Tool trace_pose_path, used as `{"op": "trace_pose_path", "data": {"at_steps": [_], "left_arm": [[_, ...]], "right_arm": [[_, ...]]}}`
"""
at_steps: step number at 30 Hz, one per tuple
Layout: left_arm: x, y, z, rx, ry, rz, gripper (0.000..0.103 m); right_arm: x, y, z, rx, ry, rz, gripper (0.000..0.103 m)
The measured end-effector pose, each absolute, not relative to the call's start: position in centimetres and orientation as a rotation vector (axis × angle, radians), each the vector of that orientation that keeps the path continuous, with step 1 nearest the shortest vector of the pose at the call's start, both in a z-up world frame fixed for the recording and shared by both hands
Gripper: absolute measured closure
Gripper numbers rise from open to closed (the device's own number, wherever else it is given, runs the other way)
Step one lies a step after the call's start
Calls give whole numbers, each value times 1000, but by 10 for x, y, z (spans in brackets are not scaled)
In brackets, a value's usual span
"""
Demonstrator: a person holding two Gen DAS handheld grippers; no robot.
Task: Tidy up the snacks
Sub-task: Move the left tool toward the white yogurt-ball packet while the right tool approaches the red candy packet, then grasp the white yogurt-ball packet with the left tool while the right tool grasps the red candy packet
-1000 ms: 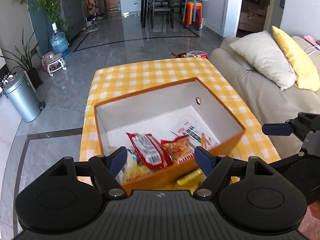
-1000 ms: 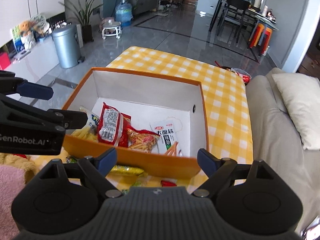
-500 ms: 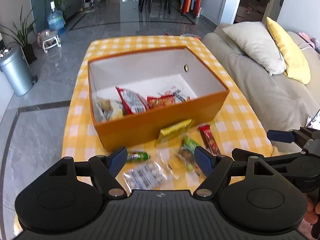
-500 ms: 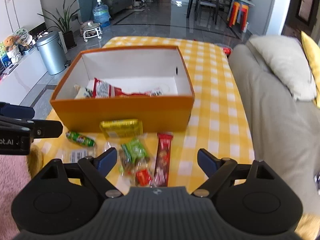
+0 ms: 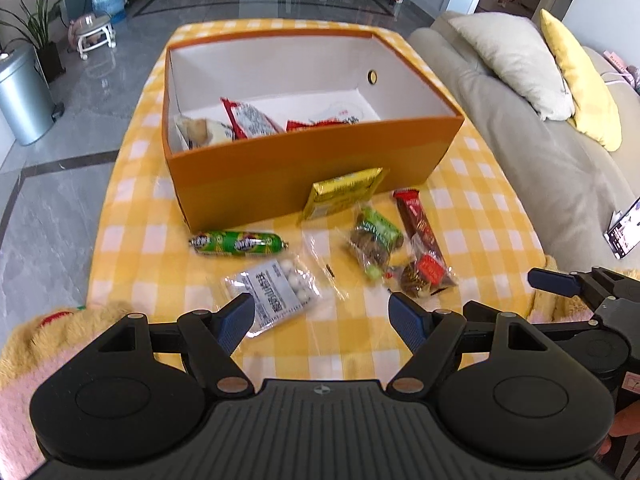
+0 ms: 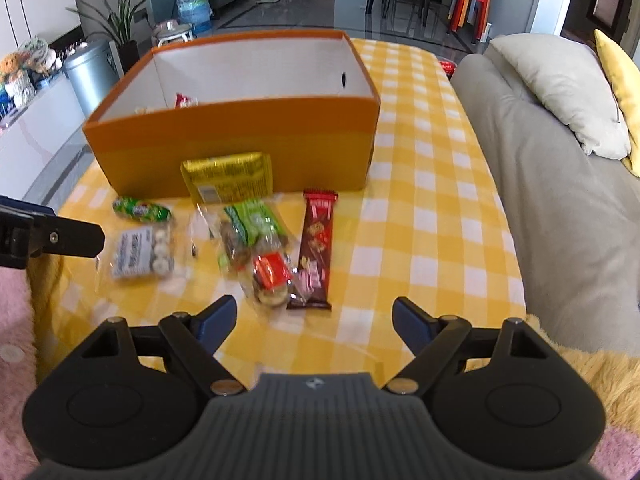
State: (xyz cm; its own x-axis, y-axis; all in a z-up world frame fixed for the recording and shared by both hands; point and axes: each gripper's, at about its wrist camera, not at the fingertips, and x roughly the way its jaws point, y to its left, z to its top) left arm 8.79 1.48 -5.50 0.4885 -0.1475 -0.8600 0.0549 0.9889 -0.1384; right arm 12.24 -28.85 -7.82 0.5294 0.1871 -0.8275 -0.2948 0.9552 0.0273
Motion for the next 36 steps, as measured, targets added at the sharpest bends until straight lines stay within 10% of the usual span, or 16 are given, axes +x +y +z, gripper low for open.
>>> {"op": "trace_pose_path", "data": {"at_steps": [36], "left_arm": [[146, 19, -115, 137, 1199, -219, 16]], "right_arm": [[170, -258, -123, -116, 995, 422, 59]]}}
